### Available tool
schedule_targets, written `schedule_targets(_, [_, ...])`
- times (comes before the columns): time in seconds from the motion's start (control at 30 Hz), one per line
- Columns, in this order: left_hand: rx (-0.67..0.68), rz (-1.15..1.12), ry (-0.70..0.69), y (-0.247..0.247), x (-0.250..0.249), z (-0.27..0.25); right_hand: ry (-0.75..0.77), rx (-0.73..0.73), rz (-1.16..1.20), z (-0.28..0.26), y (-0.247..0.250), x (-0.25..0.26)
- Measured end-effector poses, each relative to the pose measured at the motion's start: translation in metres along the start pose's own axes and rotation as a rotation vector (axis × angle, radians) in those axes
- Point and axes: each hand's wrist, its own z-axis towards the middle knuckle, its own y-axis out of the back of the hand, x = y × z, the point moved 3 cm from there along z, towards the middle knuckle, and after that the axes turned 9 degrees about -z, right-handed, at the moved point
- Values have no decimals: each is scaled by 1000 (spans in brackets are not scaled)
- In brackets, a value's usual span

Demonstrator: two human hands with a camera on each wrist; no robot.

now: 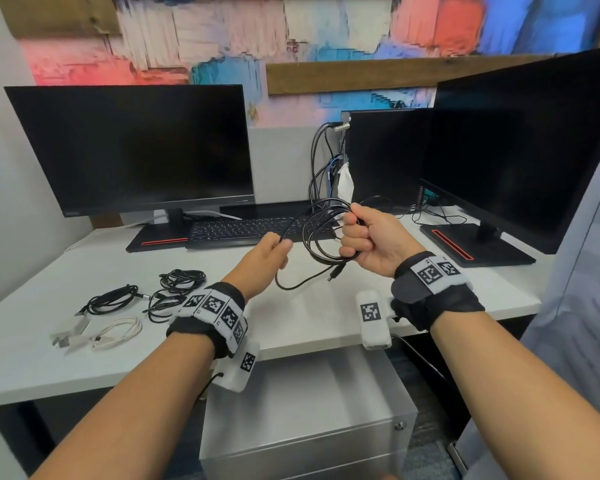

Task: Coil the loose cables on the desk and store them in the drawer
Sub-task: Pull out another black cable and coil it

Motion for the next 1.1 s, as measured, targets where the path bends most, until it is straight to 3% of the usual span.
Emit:
schedule_targets(0.13, [114,406,95,-3,17,-3,98,-56,189,-1,1,12])
schedule_targets(0.27, [183,330,170,0,33,-8,192,-163,326,-2,14,30])
schedule_targets(0.43, [235,236,240,3,35,-12,206,-282,404,-2,20,28])
schedule_targets(0.67, [246,223,78,7,16,-20,275,-360,495,-5,24,30])
schedule_targets(0.83, [404,531,-51,1,1,-20,285,-378,533,-1,23,31])
schedule_targets(1.0, [388,535,-140,-3,-8,-19,318,-523,397,2,21,28])
schedule_targets(1.1, [391,549,-161,-4,-14,-18,329,-707,-117,-7,15,30])
